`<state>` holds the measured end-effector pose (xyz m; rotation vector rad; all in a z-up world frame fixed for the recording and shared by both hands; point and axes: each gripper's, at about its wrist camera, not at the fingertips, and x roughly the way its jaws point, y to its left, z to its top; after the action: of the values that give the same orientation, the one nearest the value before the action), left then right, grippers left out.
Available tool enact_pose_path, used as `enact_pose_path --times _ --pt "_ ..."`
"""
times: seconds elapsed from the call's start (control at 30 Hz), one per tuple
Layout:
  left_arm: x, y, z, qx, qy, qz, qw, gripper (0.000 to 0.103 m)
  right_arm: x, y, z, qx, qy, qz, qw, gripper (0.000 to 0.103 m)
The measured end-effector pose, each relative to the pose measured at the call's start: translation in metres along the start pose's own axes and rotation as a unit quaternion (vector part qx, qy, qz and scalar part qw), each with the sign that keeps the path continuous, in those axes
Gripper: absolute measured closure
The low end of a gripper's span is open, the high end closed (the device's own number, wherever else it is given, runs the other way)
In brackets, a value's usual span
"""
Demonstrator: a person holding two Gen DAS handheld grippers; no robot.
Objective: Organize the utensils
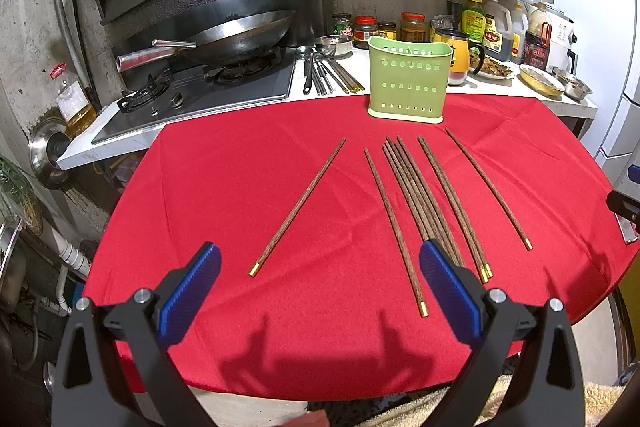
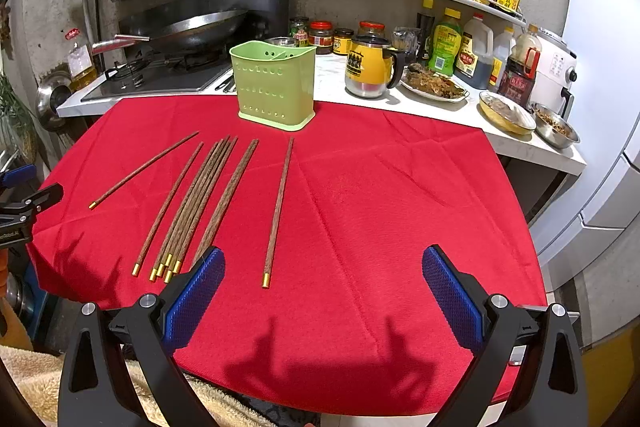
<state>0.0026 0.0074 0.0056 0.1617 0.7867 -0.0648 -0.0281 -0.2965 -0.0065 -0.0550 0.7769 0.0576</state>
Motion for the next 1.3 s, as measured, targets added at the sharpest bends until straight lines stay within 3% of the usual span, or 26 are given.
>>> enact_pose_path --times 1.3 --pt "0.0018 0.0056 0.0003 -0.005 0.001 -0.001 1.0000 0.006 0.0006 0.0002 0.0007 -0.002 0.000 -0.005 1.000 0.006"
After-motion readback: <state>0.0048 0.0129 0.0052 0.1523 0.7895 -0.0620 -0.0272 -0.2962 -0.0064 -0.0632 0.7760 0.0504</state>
